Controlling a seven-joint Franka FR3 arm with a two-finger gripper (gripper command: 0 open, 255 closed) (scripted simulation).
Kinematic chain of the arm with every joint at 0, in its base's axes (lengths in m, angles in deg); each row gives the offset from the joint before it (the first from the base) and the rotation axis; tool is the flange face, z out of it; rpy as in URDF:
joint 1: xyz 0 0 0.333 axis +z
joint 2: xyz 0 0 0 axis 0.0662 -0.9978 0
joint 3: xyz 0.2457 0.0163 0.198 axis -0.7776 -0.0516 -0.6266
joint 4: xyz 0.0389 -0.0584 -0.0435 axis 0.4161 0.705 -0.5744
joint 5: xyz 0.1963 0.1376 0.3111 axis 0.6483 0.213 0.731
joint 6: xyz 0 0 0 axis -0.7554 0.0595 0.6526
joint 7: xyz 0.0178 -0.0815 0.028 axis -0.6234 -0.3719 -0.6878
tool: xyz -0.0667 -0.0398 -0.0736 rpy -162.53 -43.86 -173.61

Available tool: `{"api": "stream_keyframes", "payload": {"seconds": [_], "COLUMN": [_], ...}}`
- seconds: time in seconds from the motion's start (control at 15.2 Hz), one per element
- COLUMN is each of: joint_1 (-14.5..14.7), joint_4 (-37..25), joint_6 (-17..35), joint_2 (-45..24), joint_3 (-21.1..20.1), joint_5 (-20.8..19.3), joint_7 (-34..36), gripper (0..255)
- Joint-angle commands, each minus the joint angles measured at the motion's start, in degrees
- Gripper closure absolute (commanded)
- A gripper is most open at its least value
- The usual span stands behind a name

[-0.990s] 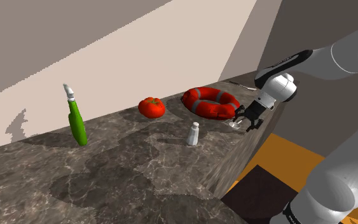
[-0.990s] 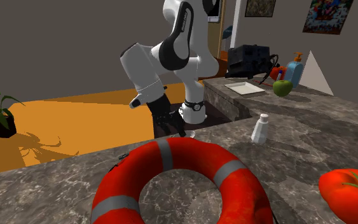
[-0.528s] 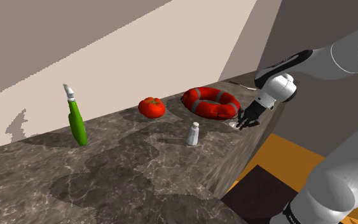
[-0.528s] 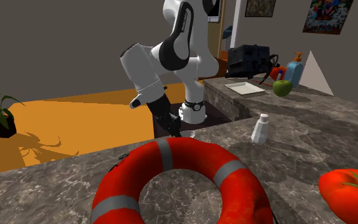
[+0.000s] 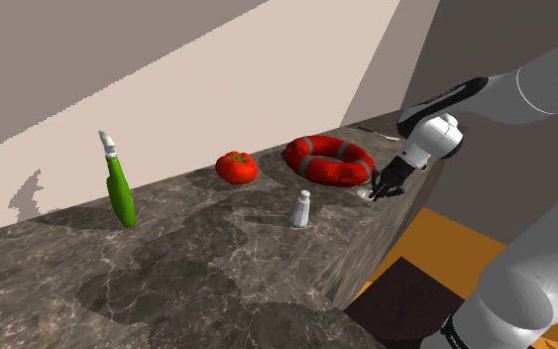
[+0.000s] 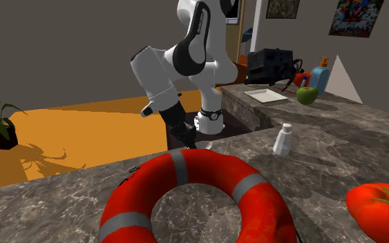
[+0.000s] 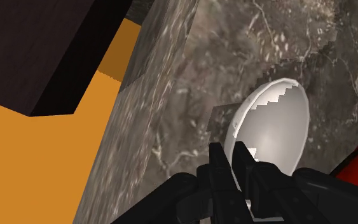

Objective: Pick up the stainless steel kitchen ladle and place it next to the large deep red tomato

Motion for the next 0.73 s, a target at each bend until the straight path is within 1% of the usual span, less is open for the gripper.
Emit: {"api": "stream_keyframes", "payload": {"seconds": [0.0, 0.66], "joint_1": [-0.12, -0.93], "joint_4": [-0.26, -3.27], "joint_6": [-0.87, -7.07], "joint_2": [1.01, 6.13], "joint_3": [-0.08, -0.77], "joint_5": [-0.9, -5.35], "joint_7": [1.02, 6.64], "gripper": [255, 255]}}
